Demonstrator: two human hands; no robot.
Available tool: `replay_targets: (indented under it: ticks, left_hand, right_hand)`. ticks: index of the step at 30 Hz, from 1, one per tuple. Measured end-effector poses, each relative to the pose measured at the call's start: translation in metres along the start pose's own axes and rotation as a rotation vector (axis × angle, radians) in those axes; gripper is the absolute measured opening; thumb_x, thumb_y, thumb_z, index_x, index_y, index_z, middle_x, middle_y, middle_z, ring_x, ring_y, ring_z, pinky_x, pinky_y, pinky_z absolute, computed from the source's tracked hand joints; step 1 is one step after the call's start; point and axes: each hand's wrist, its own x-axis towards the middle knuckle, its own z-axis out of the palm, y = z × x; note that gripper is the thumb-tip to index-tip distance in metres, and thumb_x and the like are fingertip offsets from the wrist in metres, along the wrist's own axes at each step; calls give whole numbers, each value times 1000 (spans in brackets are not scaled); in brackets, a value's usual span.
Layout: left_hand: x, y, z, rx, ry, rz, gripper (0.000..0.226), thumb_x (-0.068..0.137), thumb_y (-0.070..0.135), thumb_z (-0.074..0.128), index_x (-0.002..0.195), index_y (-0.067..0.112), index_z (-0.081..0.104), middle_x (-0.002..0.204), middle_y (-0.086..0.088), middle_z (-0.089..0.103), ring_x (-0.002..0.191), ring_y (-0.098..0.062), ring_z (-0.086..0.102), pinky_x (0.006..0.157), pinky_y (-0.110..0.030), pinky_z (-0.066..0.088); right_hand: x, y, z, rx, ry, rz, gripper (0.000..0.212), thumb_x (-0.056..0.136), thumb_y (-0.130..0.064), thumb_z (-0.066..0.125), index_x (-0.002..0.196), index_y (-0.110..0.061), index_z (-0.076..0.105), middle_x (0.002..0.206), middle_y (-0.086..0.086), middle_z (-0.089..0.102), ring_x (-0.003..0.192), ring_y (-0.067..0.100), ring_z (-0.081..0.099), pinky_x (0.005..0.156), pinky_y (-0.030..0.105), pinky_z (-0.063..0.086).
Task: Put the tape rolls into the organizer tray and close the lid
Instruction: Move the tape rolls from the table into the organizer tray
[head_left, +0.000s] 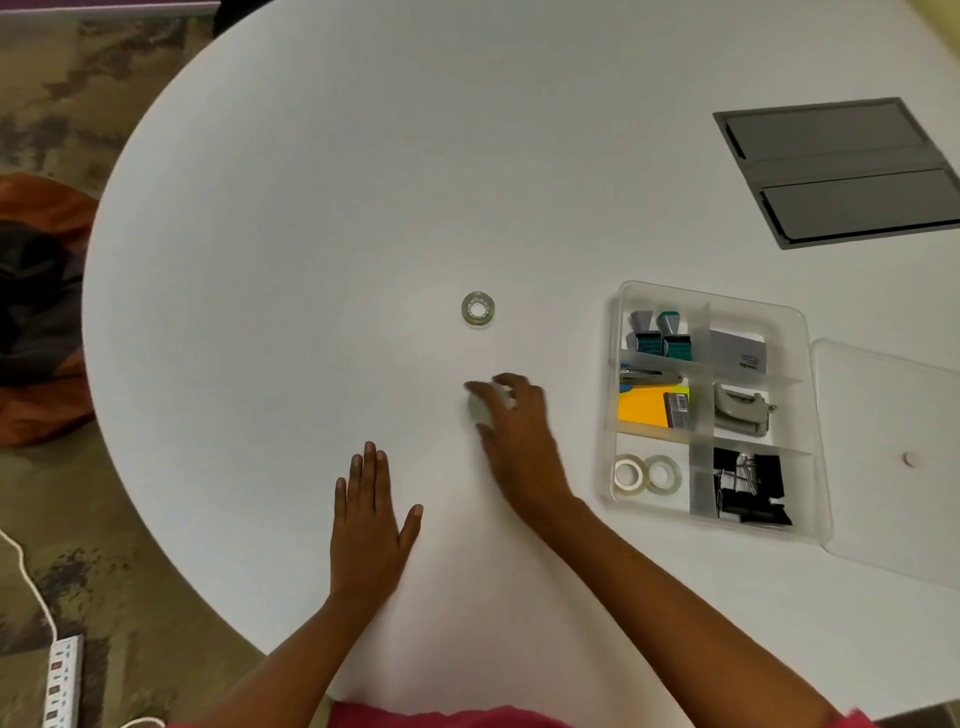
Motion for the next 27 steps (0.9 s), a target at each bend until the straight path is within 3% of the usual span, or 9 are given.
replay_targets:
  ticks: [2, 5, 10, 17, 21, 27]
  left_hand:
    - [-1, 0, 0, 0, -2, 1, 77, 91, 55, 19, 150, 12, -4, 161, -4, -5, 149, -20, -6, 121, -41, 9]
    - [0, -1, 0, -7, -1, 8, 77, 91, 55, 20, 150, 12, -4, 161, -4, -5, 148, -19, -8, 121, -41, 8]
    - [0, -1, 0, 7, -2, 9, 77, 91, 57, 15, 150, 12, -5, 161, -5, -5, 148, -19, -7, 121, -42, 9]
    - [1, -1, -1, 0, -16, 13, 78, 90, 59, 11, 149, 10, -4, 160, -6, -4, 148, -21, -4, 120, -44, 10]
    - [0, 0, -3, -4, -24, 10, 79, 90, 59, 11, 150, 10, -3, 160, -6, -3, 148, -21, -4, 121, -44, 10]
    - [0, 1, -5, -12, -35, 14, 79, 90, 60, 10, 149, 10, -4, 160, -6, -4, 148, -20, -6, 121, -43, 8]
  right_hand:
    - [-8, 14, -32, 78, 129, 82, 49, 81, -2, 66, 126, -15, 51, 124, 9, 51, 112, 24, 48, 92, 21, 39]
    - [-24, 46, -76, 99, 272, 299, 47, 76, -8, 76, 116, -6, 53, 112, 13, 60, 97, 30, 58, 86, 40, 50]
    - [-55, 98, -109, -115, 190, 537, 46, 74, -5, 76, 112, -5, 51, 110, 15, 60, 99, 33, 56, 81, 41, 48]
    - [-73, 116, -93, -277, 143, 463, 29, 77, 7, 70, 102, 4, 56, 100, 26, 63, 88, 40, 60, 71, 40, 49]
    - [-72, 114, -82, -353, 227, 433, 10, 82, 13, 60, 91, 10, 61, 94, 29, 64, 77, 42, 63, 62, 38, 50]
    - [-64, 103, -86, -355, 340, 414, 20, 79, 19, 59, 94, 9, 65, 93, 28, 66, 79, 42, 64, 66, 42, 54]
